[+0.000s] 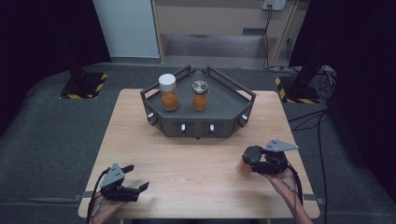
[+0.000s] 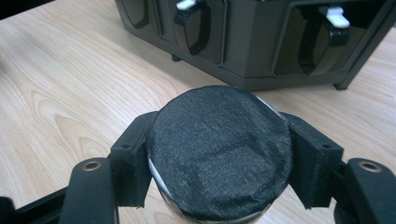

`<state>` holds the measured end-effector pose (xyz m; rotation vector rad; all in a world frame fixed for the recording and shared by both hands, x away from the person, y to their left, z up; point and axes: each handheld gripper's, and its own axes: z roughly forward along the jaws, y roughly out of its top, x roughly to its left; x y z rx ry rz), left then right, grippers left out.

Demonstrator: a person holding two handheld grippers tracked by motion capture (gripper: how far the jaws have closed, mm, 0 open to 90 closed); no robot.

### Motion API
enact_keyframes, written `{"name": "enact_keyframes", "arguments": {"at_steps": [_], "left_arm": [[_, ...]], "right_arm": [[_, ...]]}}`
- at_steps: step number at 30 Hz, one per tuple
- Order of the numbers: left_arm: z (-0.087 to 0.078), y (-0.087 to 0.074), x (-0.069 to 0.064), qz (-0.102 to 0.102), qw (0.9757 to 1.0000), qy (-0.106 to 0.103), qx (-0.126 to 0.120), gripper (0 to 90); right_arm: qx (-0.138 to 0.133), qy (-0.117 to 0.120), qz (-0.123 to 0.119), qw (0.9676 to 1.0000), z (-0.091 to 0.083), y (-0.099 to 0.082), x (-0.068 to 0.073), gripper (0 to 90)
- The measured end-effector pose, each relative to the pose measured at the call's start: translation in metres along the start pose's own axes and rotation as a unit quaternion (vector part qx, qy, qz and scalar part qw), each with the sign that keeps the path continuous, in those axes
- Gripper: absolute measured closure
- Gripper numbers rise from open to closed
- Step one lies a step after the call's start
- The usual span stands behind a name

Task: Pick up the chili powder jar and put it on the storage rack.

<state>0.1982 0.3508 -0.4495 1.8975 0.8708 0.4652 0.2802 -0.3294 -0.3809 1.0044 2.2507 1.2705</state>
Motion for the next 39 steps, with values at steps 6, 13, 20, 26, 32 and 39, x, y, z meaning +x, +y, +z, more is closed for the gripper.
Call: {"name": "enact_keyframes", "arguments": {"at_steps": [6, 13, 20, 26, 32, 39], "left_arm": [[0.000, 0.000, 0.000, 0.000, 1.0000, 0.000, 0.000, 7.5], [0.000, 0.000, 0.000, 0.000, 1.0000, 0.000, 0.000, 7.5], [0.000, 0.000, 0.000, -0.001, 1.0000, 0.000, 0.000, 7.5], [0.000, 0.000, 0.000, -0.001, 1.0000, -0.001, 0.000, 7.5], [0.000, 0.000, 0.001, -0.001, 1.0000, -0.001, -0.001, 7.6], [0.000, -0.001, 0.001, -0.002, 1.0000, -0.001, -0.001, 7.6]], "right_arm": [[0.001, 0.010, 0.001, 0.9999, 0.000, 0.015, 0.000, 34.0], [0.009, 0.017, -0.003, 0.9998, 0.005, 0.032, 0.002, 34.6], [0.010, 0.029, -0.009, 0.9995, 0.008, 0.054, 0.005, 34.8], [0.019, 0.030, -0.016, 0.9992, 0.012, 0.077, 0.010, 34.8], [0.025, 0.033, -0.018, 0.9990, 0.015, 0.100, 0.013, 34.8], [0.025, 0.031, -0.017, 0.9991, 0.016, 0.121, 0.014, 34.8]]}}
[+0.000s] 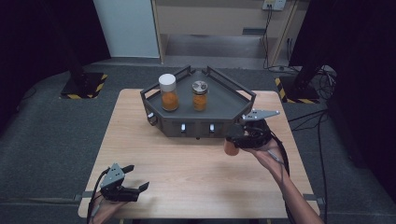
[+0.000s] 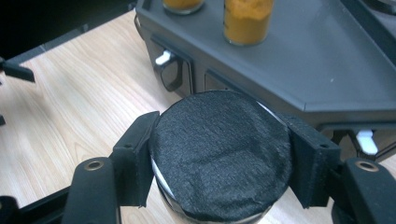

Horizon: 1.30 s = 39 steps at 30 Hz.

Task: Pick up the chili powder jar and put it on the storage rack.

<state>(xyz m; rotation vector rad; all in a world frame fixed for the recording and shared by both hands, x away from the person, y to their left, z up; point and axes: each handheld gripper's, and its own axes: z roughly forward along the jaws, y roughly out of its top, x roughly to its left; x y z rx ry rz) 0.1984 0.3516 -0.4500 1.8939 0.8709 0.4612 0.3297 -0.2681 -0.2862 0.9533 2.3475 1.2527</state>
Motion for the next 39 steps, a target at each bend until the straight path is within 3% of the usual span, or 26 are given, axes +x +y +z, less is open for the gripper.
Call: {"name": "enact_keyframes", "arguments": {"at_steps": [25, 39], "left_arm": [[0.000, -0.001, 0.000, -0.003, 1.0000, 0.001, -0.001, 7.7], [-0.001, -0.001, 0.000, -0.005, 1.0000, 0.003, -0.001, 7.7]], "right_arm": [[-0.010, -0.030, -0.008, 0.9995, 0.005, 0.060, -0.003, 34.8], [-0.013, -0.057, 0.010, 0.9982, 0.019, 0.082, -0.015, 34.8]]}}
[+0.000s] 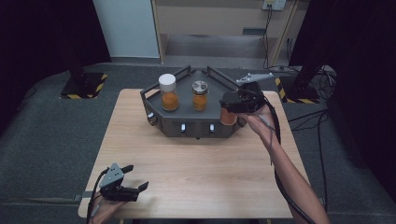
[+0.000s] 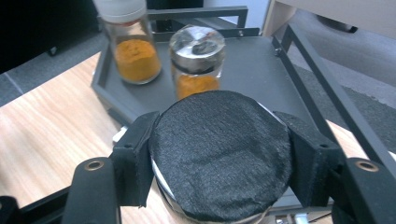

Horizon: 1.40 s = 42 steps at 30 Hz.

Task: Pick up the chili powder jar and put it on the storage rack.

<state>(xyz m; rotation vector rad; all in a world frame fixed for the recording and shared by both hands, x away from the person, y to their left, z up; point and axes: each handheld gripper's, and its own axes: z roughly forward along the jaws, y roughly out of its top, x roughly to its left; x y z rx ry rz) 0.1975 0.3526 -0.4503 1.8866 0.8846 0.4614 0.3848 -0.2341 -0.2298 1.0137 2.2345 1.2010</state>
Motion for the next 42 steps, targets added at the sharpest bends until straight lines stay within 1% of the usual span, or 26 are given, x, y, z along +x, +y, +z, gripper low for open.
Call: {"name": "enact_keyframes", "arguments": {"at_steps": [4, 11, 19, 22, 25, 27, 28, 32, 33, 37, 42], "left_arm": [[0.000, 0.000, 0.000, -0.001, 1.0000, 0.001, 0.001, 7.7], [-0.001, 0.000, 0.000, -0.002, 1.0000, 0.003, 0.000, 7.7], [-0.001, 0.000, -0.001, -0.004, 1.0000, 0.005, 0.001, 7.8], [-0.001, -0.001, 0.000, -0.005, 1.0000, 0.005, 0.001, 7.8], [-0.001, -0.001, -0.001, -0.004, 1.0000, 0.005, 0.000, 7.8], [-0.001, -0.001, 0.000, -0.004, 1.0000, 0.005, 0.000, 7.8], [-0.001, -0.001, 0.000, -0.004, 1.0000, 0.005, 0.001, 7.8], [-0.002, -0.001, -0.001, -0.004, 1.0000, 0.006, -0.001, 7.8], [-0.002, -0.001, -0.001, -0.005, 1.0000, 0.006, 0.000, 7.8], [-0.002, -0.001, 0.000, -0.005, 1.0000, 0.006, 0.000, 7.8], [-0.002, -0.001, -0.001, -0.006, 1.0000, 0.007, 0.000, 7.9]], "right_arm": [[-0.001, -0.011, 0.008, 0.9999, 0.006, 0.005, -0.003, 34.8], [-0.007, -0.023, 0.022, 0.9995, 0.015, 0.011, -0.011, 34.8], [-0.013, -0.047, 0.032, 0.9983, 0.027, 0.017, -0.016, 34.8], [-0.016, -0.053, 0.041, 0.9976, 0.032, 0.017, -0.019, 34.8], [-0.018, -0.063, 0.047, 0.9967, 0.039, 0.016, -0.020, 34.8], [-0.019, -0.065, 0.050, 0.9964, 0.041, 0.016, -0.021, 34.8], [-0.020, -0.069, 0.058, 0.9957, 0.046, 0.014, -0.022, 34.8], [-0.020, -0.077, 0.062, 0.9950, 0.053, 0.012, -0.022, 34.8], [-0.019, -0.079, 0.067, 0.9944, 0.056, 0.010, -0.024, 34.8], [-0.018, -0.083, 0.066, 0.9942, 0.062, 0.007, -0.025, 34.8], [-0.015, -0.082, 0.066, 0.9944, 0.069, 0.004, -0.027, 34.8]]}}
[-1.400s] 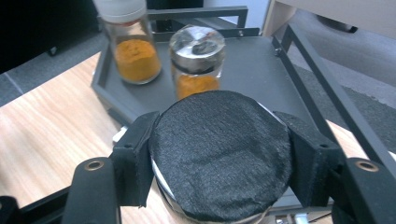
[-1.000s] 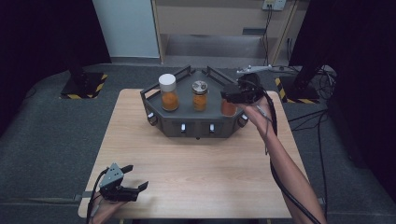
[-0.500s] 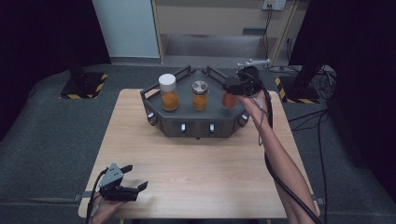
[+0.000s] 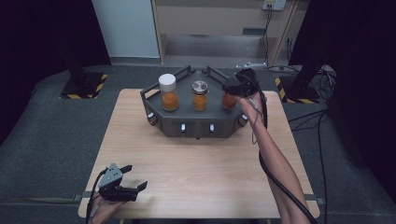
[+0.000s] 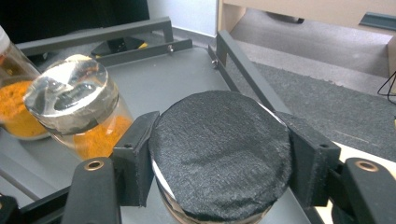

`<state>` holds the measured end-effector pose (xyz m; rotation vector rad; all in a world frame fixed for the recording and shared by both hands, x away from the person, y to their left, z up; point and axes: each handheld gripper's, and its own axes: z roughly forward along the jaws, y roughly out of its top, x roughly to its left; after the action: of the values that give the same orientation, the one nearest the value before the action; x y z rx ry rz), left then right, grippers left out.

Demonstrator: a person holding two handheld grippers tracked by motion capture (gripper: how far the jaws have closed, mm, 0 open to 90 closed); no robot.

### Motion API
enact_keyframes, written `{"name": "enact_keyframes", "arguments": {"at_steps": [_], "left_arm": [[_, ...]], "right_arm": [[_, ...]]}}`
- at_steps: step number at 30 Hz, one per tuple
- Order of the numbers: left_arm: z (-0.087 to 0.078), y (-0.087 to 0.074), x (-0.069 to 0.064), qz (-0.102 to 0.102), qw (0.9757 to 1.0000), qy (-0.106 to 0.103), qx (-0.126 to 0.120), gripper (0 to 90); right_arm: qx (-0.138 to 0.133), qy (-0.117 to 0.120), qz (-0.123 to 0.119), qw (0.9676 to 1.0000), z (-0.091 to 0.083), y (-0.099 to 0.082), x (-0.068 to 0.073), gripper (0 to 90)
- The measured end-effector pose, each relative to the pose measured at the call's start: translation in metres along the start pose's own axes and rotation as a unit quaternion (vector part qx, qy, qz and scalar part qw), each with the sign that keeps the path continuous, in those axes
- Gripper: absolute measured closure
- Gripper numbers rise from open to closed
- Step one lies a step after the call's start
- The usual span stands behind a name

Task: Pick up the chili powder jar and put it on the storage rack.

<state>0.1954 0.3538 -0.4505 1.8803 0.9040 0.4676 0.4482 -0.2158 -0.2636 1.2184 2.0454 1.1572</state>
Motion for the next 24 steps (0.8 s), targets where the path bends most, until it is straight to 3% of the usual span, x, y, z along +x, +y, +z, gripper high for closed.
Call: {"name": "enact_keyframes", "arguments": {"at_steps": [24], "left_arm": [[-0.001, -0.001, 0.000, -0.001, 1.0000, 0.001, -0.001, 8.0]], "right_arm": [[0.014, 0.004, 0.000, 0.9999, 0.016, -0.005, -0.001, 34.8]]}}
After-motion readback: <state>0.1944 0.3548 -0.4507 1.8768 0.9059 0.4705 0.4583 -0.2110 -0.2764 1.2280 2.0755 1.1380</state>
